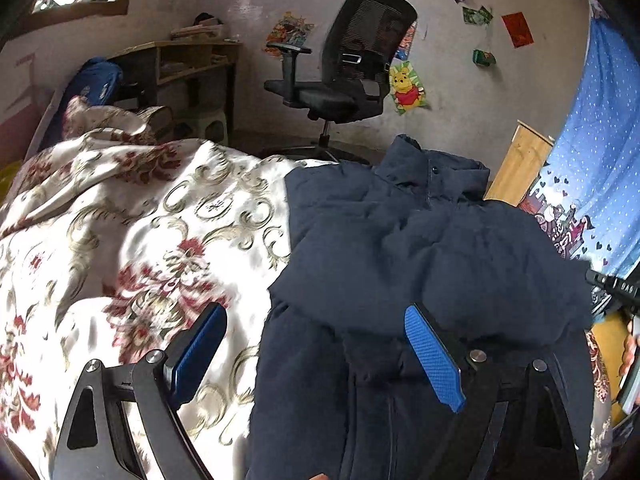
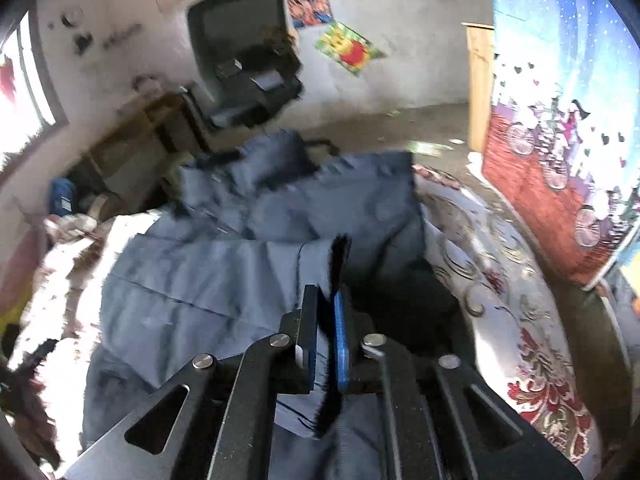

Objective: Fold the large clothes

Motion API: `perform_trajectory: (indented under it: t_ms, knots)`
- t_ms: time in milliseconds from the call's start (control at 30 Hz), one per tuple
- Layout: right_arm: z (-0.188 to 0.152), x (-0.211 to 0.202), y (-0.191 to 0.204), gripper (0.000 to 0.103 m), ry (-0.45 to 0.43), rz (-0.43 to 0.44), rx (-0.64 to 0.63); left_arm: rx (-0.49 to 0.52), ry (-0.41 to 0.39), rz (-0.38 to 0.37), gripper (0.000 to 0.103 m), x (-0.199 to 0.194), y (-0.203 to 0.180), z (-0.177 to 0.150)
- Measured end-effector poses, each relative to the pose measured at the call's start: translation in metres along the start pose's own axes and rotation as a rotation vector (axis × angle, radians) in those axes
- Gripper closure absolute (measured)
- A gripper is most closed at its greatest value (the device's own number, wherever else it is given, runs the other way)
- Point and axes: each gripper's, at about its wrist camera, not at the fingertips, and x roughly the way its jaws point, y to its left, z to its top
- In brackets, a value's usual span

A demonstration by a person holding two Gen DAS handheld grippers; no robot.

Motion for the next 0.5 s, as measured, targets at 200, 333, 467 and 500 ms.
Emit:
perform_trajectory:
  t_ms: [200,333,467,500]
  knots:
    - [0.001,-0.002,0.017,0.044,-0.077,0.018,-0.108,0.08,0.004,-0.005,0.013,0.032,-0.033,0.02]
    - [-0.012,0.018,0.05,0.044,-0.014,0.122,-0.217,0.121,0.024,-0.008,0.013,0.056,-0.052,0.026]
    - [-0.03,0.045,0.077,0.044,0.063,0.149,-0.318,0.131,0.097,-0.016,0.013,0.085,-0.062,0.015]
    - [-0.034,0.049,0.08,0.044,0.074,0.14,-0.337,0.131,0.124,-0.014,0.013,0.093,-0.062,0.011]
